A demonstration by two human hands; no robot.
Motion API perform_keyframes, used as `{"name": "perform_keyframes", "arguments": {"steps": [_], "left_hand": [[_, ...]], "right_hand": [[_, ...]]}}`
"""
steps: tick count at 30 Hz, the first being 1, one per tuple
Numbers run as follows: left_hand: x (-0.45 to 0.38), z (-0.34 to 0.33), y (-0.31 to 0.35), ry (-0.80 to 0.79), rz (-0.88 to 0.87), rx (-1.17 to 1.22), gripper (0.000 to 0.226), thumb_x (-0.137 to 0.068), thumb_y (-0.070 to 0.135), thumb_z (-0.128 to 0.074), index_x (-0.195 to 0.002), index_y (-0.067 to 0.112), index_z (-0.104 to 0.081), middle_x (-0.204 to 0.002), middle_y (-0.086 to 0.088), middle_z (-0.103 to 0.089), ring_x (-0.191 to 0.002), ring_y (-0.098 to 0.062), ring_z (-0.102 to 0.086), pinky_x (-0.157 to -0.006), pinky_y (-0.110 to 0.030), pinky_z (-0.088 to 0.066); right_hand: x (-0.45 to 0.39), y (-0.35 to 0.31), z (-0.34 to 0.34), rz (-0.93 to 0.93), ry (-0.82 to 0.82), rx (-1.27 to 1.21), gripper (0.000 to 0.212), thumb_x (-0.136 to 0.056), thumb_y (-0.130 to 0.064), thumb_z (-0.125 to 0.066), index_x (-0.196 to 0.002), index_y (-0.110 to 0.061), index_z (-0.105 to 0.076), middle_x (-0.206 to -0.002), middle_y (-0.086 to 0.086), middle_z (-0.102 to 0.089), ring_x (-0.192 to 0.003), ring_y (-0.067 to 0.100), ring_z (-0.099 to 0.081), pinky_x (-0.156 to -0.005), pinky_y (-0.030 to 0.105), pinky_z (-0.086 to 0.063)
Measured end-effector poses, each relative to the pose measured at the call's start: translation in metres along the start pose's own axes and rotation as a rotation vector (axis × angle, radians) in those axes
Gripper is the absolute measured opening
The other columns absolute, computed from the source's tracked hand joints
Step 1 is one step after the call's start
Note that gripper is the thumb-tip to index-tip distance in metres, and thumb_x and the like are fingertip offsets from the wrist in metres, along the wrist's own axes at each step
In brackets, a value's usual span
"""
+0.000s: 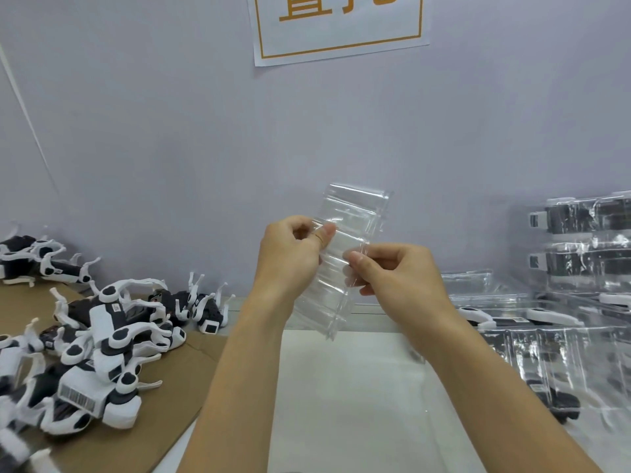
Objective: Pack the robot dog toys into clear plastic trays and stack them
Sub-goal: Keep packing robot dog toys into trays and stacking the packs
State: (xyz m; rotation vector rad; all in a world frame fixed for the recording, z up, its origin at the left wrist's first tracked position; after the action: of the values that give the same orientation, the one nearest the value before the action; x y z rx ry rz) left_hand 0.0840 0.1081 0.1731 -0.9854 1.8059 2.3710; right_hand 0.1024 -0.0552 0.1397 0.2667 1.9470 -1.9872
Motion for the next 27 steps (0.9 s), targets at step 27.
{"name": "perform_keyframes", "arguments": {"steps": [27], "left_hand": [[-0.002,0.089,-0.033,0.466,0.101,-0.076,0.006,-0.092,0.023,-0.071,-0.088,0.024,-0.067,-0.091,0.000,-0.066,-0.078,-0.017,-0.062,-0.071,-0.030,-0.051]], "right_hand": [[-0.013,0.020,0.052,-0.191,0.149,-0.050,0.019,-0.100,-0.001,-0.053,-0.090,-0.004,-0.069,-0.078,0.003,-0.066,-0.058,0.003,-0.065,-0.052,0.015,-0.051]]}}
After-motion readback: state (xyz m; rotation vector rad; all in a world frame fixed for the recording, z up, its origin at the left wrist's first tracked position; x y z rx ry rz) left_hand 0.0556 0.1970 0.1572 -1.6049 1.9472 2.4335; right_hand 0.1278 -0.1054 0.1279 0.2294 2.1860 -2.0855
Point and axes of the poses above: each hand's wrist, its own x-axis away from the middle knuckle, its own z-axis out of the back of the hand, y = z × x, the point moved 8 cm from there along -x, towards the middle knuckle
